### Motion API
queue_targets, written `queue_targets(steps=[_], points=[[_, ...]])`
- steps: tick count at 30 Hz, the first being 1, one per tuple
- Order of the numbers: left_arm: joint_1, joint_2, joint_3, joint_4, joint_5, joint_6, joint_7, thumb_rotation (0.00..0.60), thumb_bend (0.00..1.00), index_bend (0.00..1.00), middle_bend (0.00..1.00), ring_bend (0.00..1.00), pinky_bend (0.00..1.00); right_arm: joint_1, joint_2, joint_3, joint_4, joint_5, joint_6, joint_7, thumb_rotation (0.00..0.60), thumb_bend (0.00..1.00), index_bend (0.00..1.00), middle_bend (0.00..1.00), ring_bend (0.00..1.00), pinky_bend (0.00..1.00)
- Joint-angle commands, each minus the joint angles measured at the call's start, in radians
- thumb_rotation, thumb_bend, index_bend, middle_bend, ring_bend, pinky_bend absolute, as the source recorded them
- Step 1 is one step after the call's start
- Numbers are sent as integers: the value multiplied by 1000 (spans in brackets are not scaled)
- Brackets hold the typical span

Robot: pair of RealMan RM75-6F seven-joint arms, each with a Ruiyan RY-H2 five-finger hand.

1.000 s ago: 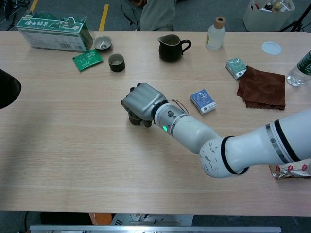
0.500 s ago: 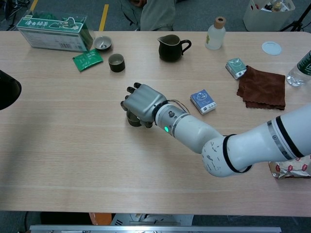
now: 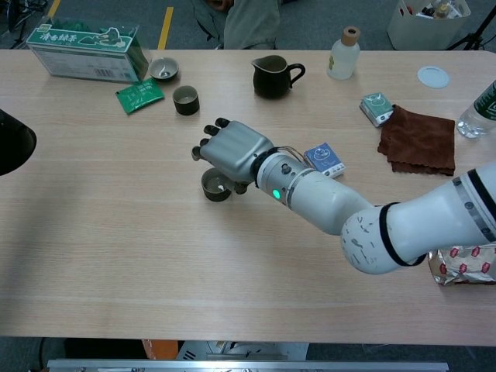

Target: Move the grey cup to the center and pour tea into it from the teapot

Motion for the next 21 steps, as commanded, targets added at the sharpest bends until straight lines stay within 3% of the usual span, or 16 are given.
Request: queue_targets(steps=[1, 10, 21], points=[[0, -4, 4, 2, 6, -2, 0, 513, 304, 1000, 1000, 829, 55, -41, 107, -11, -107, -56, 42, 57, 600, 356, 195, 210, 41, 67], [-18, -27, 6, 6, 14, -21, 15, 516, 304, 1000, 1000, 829, 55, -183, 416, -50, -347, -215, 206, 192, 600, 354, 195, 210, 41, 67], [-57, -89, 5, 4, 9, -58, 75, 513, 303, 1000, 1000, 829, 55, -367, 721, -130, -426, -463, 359, 390, 600, 354, 195, 210, 41, 67]])
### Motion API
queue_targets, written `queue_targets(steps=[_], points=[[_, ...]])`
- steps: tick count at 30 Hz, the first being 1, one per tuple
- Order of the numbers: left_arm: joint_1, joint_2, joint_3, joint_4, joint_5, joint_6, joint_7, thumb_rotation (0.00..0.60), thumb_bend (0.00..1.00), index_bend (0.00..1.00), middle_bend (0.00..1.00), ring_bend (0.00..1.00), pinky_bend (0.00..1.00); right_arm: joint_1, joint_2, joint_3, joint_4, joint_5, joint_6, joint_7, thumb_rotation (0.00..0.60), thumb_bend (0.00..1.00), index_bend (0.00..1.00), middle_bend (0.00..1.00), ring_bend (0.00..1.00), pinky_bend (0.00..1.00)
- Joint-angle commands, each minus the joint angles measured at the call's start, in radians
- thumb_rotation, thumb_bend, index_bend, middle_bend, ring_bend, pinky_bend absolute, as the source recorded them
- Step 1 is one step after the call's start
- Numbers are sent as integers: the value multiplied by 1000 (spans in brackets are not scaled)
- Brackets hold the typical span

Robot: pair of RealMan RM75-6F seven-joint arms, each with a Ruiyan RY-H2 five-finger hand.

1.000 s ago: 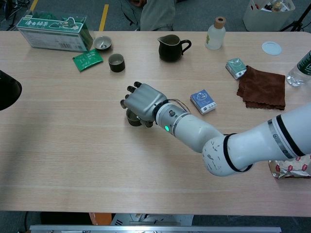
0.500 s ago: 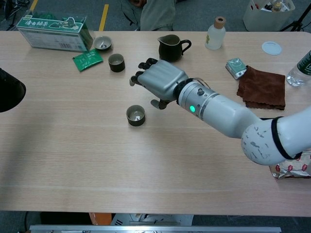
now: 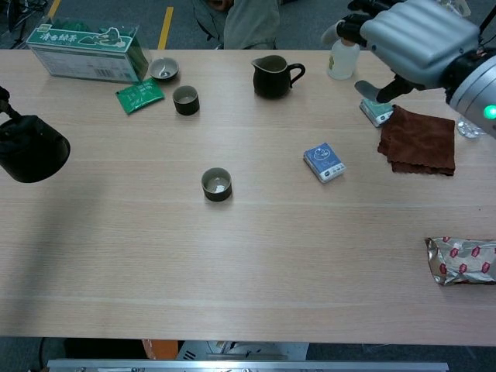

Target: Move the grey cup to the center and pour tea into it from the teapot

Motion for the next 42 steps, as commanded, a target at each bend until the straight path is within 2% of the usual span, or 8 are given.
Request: queue_targets(steps=[1, 9, 15, 25, 42], points=[[-13, -20, 0, -4, 1, -10, 24, 517, 303, 1000, 1000, 829, 55, -71, 91, -29, -23, -88, 64, 81, 600, 354, 195, 210, 41, 67], [-60, -90, -13, -8, -21, -41, 102, 534, 304, 1000, 1000, 829, 55, -172, 219, -29, -2, -186, 141, 212, 600, 354, 195, 210, 41, 67], [-91, -149, -19, 6, -37, -52, 169, 535, 303, 1000, 1000, 829, 55, -233, 269, -24, 30, -218, 168, 291, 600, 353, 195, 210, 41, 67], [-138, -243, -22, 51, -59, -72, 249, 544, 303, 1000, 1000, 829, 55, -321, 294, -19, 93, -255, 195, 378, 600, 353, 195, 210, 41, 67], [-209, -406, -33, 202, -78, -93, 322, 557, 305, 1000, 1000, 827, 55, -418, 305, 7, 155, -273, 208, 444, 600, 353, 195, 210, 41, 67]])
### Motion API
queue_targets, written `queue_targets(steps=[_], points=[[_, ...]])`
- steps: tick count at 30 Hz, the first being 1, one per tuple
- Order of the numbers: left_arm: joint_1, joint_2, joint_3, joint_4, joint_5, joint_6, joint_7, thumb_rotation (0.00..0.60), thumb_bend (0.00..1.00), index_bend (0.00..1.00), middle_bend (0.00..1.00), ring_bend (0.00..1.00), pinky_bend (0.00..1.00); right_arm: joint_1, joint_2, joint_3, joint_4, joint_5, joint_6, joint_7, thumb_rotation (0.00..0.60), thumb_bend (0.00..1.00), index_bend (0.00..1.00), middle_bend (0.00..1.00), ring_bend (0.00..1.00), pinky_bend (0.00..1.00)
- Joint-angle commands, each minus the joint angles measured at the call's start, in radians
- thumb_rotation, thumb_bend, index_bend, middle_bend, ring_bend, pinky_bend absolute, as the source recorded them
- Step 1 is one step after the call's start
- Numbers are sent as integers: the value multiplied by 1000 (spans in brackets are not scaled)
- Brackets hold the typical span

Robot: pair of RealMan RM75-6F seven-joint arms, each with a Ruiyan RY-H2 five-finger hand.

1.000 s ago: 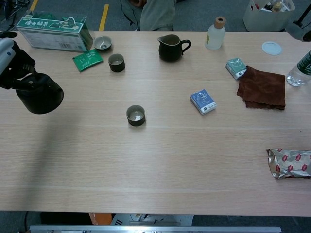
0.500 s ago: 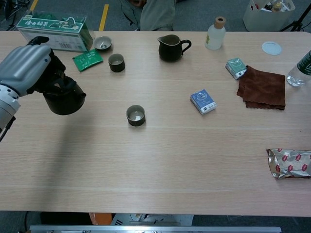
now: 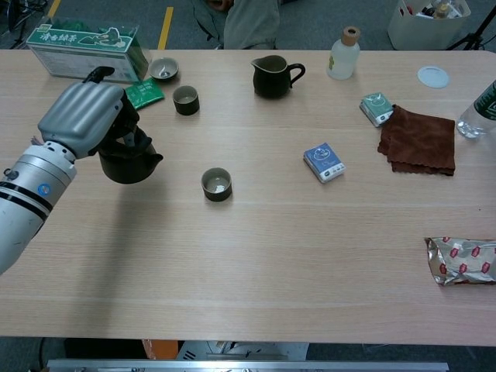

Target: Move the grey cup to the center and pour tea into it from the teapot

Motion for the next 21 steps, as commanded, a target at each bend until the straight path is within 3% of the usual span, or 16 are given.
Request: queue_targets(steps=[1, 21], points=[[-12, -21, -6, 16, -14, -8, 10, 557, 304, 1000, 1000, 827, 55, -9, 1, 6, 5, 0, -2, 5, 600, 353, 195, 210, 41, 67], [-69, -149, -20, 146, -42, -12, 63, 567, 303, 1000, 1000, 826, 55, -71, 13, 48, 33, 9, -6, 59, 600, 353, 195, 210, 41, 67]])
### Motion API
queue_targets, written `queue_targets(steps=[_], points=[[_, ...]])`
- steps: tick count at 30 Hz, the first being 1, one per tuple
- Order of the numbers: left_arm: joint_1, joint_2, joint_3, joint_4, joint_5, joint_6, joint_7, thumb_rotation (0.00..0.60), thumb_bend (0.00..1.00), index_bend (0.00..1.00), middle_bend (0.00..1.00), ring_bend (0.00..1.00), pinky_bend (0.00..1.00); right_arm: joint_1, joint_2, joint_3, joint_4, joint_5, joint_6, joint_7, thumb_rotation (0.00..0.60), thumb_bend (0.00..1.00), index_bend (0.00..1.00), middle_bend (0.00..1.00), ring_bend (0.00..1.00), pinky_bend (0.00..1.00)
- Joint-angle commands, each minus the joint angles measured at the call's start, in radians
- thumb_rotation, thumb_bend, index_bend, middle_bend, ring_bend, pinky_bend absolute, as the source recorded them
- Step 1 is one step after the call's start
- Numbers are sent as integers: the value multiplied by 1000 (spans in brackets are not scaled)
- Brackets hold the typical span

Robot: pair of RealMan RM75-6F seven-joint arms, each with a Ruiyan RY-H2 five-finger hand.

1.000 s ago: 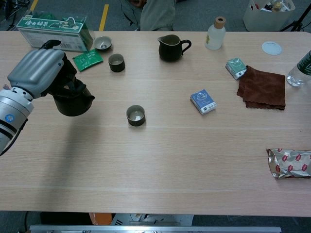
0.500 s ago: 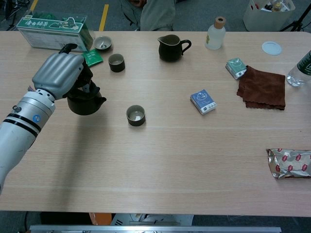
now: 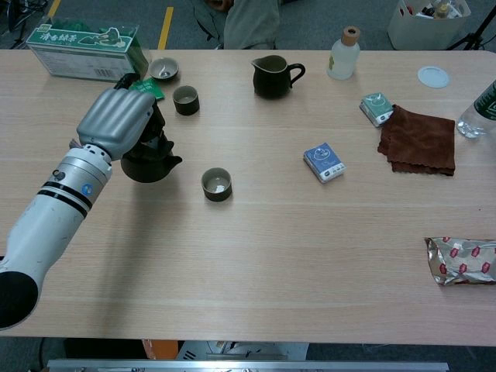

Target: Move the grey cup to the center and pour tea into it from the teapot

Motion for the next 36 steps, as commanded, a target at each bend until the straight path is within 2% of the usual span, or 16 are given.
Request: queue_targets(steps=[1, 14, 36], points=[[-8, -12, 3, 17, 10, 3, 5, 569, 303, 1000, 1000, 826, 55, -5, -1, 3, 3, 0, -3, 3, 600, 353, 195, 210, 41, 67], [-31, -68, 31, 103, 69, 17, 44, 582, 303, 1000, 1000, 826, 55, -31, -1, 21, 14, 1, -5, 20, 600, 353, 195, 210, 41, 67], [-54, -120, 67, 175, 179, 35, 96, 593, 303, 1000, 1000, 824, 56, -56, -1, 43, 27, 2, -14, 40, 600, 353, 195, 210, 41, 67]])
